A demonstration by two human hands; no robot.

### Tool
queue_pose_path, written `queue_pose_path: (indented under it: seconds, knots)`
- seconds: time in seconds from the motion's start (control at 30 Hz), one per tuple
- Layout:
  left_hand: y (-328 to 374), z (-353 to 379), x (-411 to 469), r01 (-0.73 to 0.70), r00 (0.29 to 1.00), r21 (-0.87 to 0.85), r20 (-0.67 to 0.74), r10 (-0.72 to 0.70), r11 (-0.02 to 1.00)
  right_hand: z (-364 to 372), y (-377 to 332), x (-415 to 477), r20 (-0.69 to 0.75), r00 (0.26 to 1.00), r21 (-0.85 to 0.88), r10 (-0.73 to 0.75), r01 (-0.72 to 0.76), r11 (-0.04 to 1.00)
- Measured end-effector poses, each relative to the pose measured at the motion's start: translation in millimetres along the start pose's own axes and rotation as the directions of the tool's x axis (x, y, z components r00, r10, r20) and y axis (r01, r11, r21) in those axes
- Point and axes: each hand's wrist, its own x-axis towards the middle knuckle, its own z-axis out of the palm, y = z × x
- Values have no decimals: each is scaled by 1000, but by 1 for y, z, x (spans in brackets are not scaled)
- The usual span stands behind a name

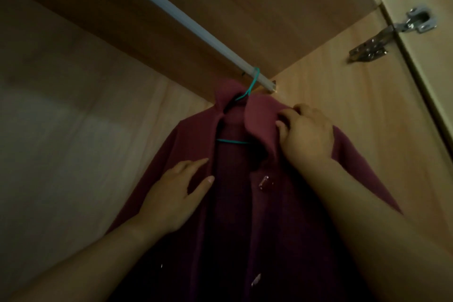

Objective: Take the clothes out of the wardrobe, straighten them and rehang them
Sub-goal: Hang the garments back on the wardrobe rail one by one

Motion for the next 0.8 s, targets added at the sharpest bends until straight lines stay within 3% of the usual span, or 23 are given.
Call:
queue_pose_path:
  seconds: [0.27,0.47,0.67,0.8]
  knots:
    - [12,-21,-108,19,995,177,89,-36,984,-24,-24,-189,259,963,184,73,-123,975]
    - [11,-24,-200,-7,977,173,212,-30,985,-55,-35,-324,372,927,111,52,-100,989]
    - [30,-36,-294,1,909,192,408,-81,981,-120,-52,-406,598,800,-17,46,-44,999]
    - [47,-50,-356,8,824,127,561,-79,992,-176,-71,-453,713,691,-62,121,-109,992]
